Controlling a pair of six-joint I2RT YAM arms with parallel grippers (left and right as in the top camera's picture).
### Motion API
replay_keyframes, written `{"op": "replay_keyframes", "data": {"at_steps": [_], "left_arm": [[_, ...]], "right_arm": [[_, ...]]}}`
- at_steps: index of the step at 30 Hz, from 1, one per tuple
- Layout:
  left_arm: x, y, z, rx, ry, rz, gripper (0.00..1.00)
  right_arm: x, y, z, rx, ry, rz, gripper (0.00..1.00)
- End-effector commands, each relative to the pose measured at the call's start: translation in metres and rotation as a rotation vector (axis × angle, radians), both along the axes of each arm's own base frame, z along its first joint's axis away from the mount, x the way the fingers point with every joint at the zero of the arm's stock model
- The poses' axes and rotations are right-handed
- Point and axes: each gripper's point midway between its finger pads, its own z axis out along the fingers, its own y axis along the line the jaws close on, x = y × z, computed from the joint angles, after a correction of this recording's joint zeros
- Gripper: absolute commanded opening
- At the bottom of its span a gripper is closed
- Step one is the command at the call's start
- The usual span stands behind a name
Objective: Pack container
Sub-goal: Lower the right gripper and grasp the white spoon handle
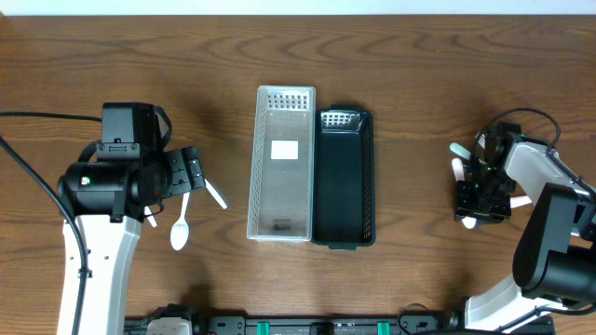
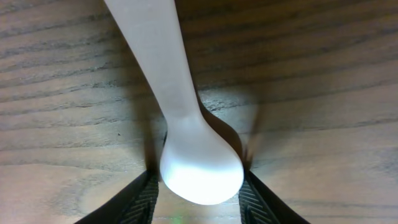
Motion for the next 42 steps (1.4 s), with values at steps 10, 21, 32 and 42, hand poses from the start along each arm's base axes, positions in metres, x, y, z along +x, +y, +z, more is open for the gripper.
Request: {"op": "replay_keyframes", "data": {"at_steps": [10,21,32,42], "left_arm": [[0.003,0.004,0.004,0.008,-0.011,0.019,0.92],[0.003,0.004,0.005,0.008,-0.012,0.019,0.92],[0.003,0.004,0.004,0.008,-0.011,0.019,0.92],[0.003,0.004,0.004,0.008,-0.011,0.019,0.92]], "right_arm": [[-0.006,-0.002,-0.017,-0.032,0.029,0.005,0.51],[-0.002,-0.002,-0.018,-0.036,0.012,0.005,0.39],[0.000,-0.003,-0.019,-0.037,0.006,0.004,0.28],[0.001,0.000,-0.018,-0.037,0.004,0.018,0.26]]}}
